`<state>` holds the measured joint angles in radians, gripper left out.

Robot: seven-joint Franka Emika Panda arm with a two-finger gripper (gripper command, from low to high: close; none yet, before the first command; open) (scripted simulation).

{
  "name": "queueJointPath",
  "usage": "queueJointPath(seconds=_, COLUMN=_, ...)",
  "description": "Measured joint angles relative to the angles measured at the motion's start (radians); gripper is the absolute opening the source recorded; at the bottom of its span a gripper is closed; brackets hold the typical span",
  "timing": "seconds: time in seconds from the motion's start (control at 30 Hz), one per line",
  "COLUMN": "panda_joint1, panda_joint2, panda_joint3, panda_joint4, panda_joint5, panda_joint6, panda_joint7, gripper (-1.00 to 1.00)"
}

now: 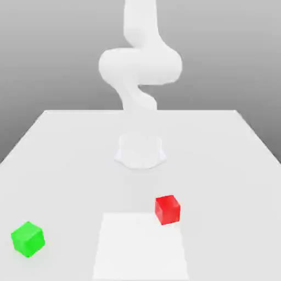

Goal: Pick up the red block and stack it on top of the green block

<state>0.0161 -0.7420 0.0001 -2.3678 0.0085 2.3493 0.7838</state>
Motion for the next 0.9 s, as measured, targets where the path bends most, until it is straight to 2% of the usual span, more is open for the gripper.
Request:
queueJointPath(seconds=0.53, panda_joint1=0.132, panda_joint2=0.503, panda_joint3=0.046, panda_joint4=-0.536, panda_joint5=0.026, panda_joint6=0.413, panda_joint7=-0.108, gripper=0.0)
queueJointPath(seconds=0.63, panda_joint1=0.143, panda_joint2=0.706, panda_joint3=0.057, panda_joint4=-0.572, panda_joint5=-0.001, panda_joint6=0.57, panda_joint7=-0.099, gripper=0.0)
queueJointPath(seconds=0.77, panda_joint1=0.167, panda_joint2=0.871, panda_joint3=0.024, panda_joint4=-0.56, panda_joint5=-0.041, panda_joint6=0.708, panda_joint7=-0.072, gripper=0.0)
queueJointPath(seconds=0.8, panda_joint1=0.175, panda_joint2=0.9, panda_joint3=0.018, panda_joint4=-0.556, panda_joint5=-0.041, panda_joint6=0.734, panda_joint7=-0.071, gripper=-1.0)
queueJointPath(seconds=0.9, panda_joint1=0.174, panda_joint2=0.9, panda_joint3=0.018, panda_joint4=-0.556, panda_joint5=-0.042, panda_joint6=0.734, panda_joint7=-0.07, gripper=-1.0)
